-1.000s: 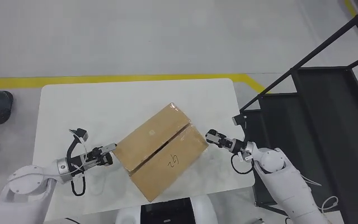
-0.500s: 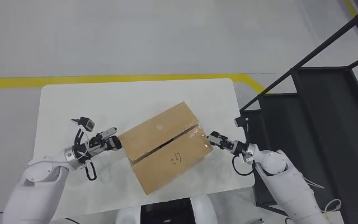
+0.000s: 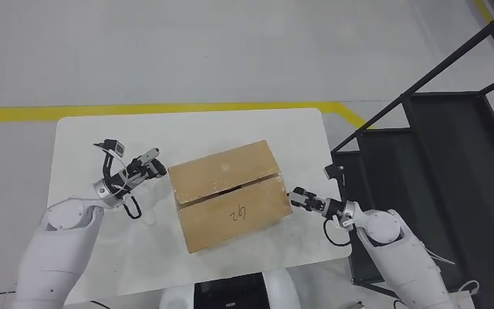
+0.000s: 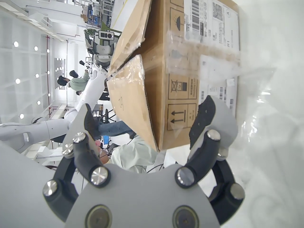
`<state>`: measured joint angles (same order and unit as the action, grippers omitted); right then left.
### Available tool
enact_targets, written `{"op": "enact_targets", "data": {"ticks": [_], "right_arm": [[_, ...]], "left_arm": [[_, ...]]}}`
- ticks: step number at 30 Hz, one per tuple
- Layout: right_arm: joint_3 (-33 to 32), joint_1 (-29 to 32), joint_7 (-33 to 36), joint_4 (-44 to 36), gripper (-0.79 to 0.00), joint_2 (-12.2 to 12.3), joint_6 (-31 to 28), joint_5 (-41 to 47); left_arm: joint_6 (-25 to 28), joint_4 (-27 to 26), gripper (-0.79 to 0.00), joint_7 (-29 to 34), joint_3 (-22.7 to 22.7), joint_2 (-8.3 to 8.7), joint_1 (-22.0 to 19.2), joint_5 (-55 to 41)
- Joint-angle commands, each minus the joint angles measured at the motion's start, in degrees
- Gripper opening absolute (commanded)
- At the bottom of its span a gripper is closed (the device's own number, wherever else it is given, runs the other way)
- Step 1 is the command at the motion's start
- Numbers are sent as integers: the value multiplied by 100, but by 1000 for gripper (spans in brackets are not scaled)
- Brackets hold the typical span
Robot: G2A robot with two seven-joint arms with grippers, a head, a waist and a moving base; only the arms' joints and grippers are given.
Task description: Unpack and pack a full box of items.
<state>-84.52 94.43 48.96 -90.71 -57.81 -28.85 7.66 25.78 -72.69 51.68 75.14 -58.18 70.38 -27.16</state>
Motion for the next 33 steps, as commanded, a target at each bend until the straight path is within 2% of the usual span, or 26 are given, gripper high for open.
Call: {"op": "enact_targets", "data": {"ticks": [1,7,14,24,33], "right_arm": [[-107,125,219,-134,0,33,135,67],[7,250,506,-548,0,34,330,715],[878,-347,189,-210,0,-109,273,742],[1917,-1296,-459,525,0,-374,27,656],[1898,-1508,-695,1019,0,-400,-167,438]], "left_arm": [[8,-127,0,-74,112,30,131,164],[-89,-629,0,-273,464,100,615,254],[-207,-959,0,-479,703,139,915,453],[-281,-1113,0,-541,774,142,1029,539],[-259,-1090,0,-506,629,107,948,537]]}}
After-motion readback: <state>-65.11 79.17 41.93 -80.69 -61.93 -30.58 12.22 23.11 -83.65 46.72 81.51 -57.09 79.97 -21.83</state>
